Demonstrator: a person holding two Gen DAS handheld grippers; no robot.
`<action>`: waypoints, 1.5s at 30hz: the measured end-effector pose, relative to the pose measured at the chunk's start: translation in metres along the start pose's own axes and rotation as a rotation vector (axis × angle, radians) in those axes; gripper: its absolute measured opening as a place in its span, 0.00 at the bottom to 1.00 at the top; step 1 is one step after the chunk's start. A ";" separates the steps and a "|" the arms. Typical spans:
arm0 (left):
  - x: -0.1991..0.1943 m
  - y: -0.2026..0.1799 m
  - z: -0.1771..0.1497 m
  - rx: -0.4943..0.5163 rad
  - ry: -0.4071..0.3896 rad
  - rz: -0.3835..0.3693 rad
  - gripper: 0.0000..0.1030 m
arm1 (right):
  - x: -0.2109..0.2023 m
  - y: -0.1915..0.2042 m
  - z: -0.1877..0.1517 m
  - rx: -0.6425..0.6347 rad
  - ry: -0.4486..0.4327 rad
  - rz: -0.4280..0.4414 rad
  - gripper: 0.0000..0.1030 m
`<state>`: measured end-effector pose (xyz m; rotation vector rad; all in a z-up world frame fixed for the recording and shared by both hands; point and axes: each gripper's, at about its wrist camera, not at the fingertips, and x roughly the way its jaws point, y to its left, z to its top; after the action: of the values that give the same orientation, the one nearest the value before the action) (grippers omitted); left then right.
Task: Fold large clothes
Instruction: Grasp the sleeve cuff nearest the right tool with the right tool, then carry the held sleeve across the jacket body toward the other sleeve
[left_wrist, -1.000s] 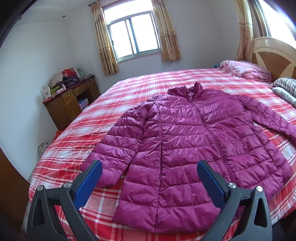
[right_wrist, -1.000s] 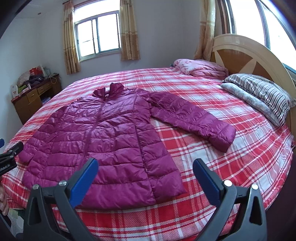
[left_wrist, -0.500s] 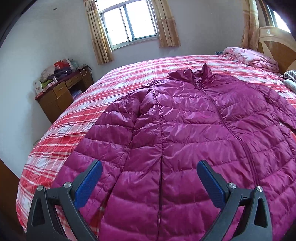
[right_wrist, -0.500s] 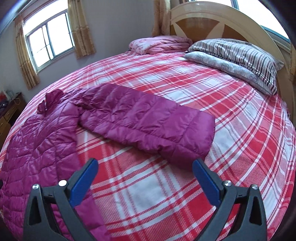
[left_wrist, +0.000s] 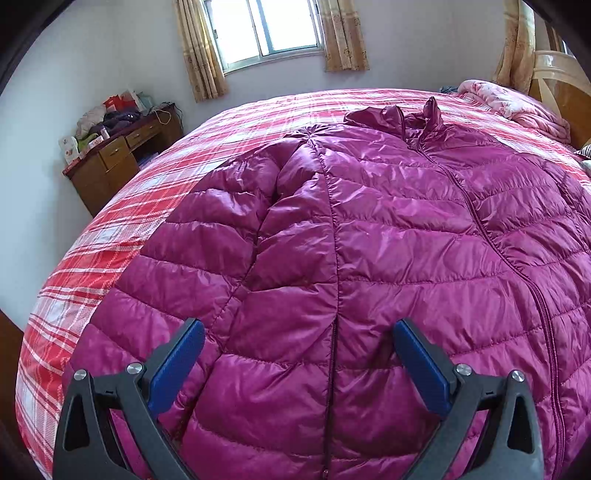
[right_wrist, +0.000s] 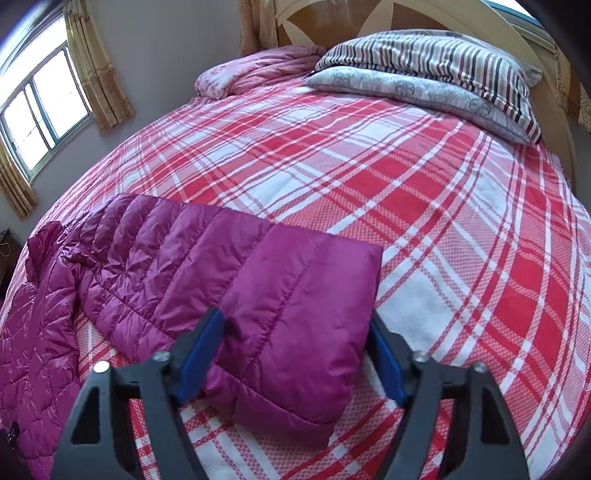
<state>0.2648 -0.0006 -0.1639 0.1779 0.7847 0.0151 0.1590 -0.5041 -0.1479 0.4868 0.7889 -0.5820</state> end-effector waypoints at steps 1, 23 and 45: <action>0.000 0.001 0.000 -0.003 0.001 -0.003 0.99 | -0.001 0.001 0.000 -0.004 -0.010 0.002 0.61; -0.033 0.058 -0.005 -0.115 -0.061 0.042 0.99 | -0.082 0.084 0.061 -0.273 -0.275 -0.011 0.17; -0.015 0.147 0.000 -0.245 -0.069 0.183 0.99 | -0.134 0.322 0.002 -0.834 -0.447 0.176 0.17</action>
<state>0.2621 0.1433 -0.1290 0.0169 0.6889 0.2761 0.2925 -0.2266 0.0169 -0.3353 0.4877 -0.1472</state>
